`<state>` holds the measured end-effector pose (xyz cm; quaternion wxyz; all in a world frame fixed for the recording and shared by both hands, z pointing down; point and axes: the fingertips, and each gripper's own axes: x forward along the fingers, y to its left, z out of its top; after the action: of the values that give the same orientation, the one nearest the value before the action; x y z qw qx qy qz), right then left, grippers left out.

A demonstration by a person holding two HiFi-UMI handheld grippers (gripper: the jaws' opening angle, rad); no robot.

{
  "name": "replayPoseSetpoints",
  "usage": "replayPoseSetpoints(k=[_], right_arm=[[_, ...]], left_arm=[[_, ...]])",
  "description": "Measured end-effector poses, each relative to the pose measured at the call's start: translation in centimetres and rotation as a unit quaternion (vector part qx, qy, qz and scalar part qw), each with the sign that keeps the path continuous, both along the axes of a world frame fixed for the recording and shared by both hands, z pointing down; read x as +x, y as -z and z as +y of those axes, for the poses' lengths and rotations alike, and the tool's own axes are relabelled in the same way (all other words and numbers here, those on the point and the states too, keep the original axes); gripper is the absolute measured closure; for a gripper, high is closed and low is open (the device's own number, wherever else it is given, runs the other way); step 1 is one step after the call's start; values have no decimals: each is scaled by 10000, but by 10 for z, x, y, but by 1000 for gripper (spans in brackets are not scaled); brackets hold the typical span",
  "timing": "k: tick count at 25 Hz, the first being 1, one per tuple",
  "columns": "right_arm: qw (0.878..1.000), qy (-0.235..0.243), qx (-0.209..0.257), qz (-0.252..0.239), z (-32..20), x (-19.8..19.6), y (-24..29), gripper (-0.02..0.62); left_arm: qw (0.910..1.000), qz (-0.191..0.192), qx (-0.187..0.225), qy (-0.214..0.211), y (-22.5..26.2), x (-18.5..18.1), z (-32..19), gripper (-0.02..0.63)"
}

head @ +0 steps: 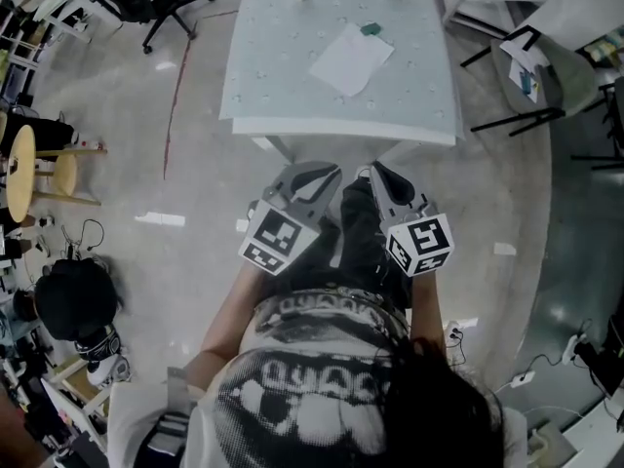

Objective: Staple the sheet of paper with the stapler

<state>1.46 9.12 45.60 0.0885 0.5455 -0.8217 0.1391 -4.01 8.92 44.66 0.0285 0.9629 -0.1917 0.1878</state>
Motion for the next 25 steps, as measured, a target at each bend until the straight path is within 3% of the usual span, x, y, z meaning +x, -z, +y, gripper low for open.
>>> replayPoseSetpoints(k=[25], right_arm=[[9994, -172, -100, 291, -4, 20, -4, 598]], left_arm=[[9999, 80, 28, -124, 0, -6, 0, 591]])
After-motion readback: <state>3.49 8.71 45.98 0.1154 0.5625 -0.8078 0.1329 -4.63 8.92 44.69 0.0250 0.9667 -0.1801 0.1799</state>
